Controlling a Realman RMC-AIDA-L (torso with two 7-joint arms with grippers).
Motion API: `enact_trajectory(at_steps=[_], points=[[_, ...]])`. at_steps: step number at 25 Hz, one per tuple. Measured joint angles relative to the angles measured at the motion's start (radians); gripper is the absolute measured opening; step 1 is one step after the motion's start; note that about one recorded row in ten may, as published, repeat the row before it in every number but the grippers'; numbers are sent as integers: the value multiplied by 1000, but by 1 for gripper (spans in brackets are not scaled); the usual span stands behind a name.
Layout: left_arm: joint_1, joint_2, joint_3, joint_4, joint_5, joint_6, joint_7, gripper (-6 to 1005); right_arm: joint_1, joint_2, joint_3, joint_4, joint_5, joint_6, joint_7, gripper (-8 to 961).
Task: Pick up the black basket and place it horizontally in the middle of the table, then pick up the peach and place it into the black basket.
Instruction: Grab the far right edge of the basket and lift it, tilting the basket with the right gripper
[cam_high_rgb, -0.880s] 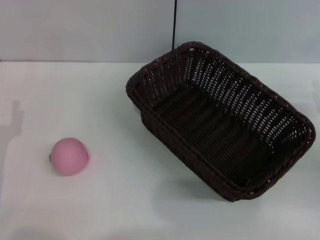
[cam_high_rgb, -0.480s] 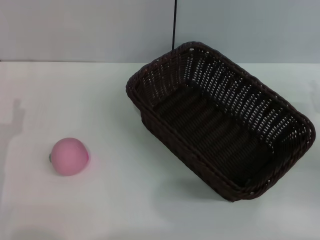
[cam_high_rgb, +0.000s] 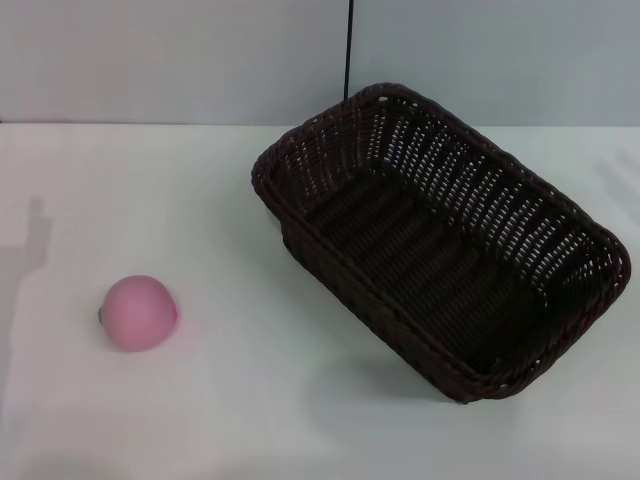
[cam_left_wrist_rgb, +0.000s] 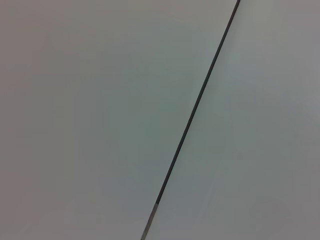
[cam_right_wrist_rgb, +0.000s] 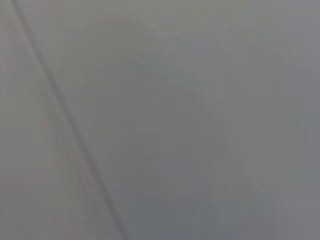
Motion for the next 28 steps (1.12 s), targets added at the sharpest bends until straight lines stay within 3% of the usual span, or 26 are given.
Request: enact_trajectory(at_steps=[4,6,8,9,10,11,12,17,28], points=[[0,-1,0,-1,-2,-8,0,689,26,-12,-1,-175,-136,-80,183,377],[0,-1,0,-4,-1,-12,0,689,89,-46,0,-273,-255,-177,329,377],[0,-2,0,-10,-1,-15,1,689,146,-77,4,-304,-355,-236,417,442],[0,-2,0,-12,-1,-16,1,689,146,-77,4,-304,-355,-236,417,474],[0,-2,0,-12,-1,-16,1,689,219,-110,10,-319,-481,-296,498,507],[0,-2,0,-13,-1,-16,1,689,219,-110,10,-319,-481,-296,498,540],[0,-2,0,-13,-1,-16,1,689,286,-133,12,-320,-600,-340,550,572],[3,-2,3,-13,2,-16,1,688,371,-149,-23,-316,-733,-376,588,779],[19,-1,6,-26,2,-30,1,688,431,-152,-199,-270,-871,-362,668,819]])
